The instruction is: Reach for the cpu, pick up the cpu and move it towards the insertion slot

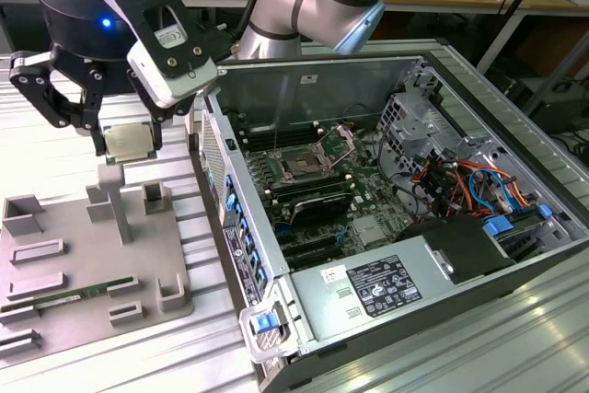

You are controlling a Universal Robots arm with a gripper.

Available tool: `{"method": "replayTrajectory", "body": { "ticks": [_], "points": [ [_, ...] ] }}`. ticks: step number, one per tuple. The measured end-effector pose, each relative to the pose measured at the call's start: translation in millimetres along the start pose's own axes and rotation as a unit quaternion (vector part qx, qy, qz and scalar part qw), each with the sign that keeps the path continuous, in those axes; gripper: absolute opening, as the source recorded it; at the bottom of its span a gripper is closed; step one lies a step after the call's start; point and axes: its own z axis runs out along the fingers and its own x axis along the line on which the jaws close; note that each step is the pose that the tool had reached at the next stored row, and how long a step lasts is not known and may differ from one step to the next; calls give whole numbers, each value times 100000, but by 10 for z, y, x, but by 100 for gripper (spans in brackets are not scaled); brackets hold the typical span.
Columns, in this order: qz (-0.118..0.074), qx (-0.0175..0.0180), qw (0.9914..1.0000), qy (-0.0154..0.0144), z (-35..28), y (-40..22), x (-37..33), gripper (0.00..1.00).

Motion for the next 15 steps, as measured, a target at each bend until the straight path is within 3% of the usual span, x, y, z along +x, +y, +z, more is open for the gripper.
{"method": "replayTrajectory", "body": {
  "ticks": [15],
  "points": [
    [-4, 1, 100000, -2, -1, 1, -98, 55]
  ]
}}
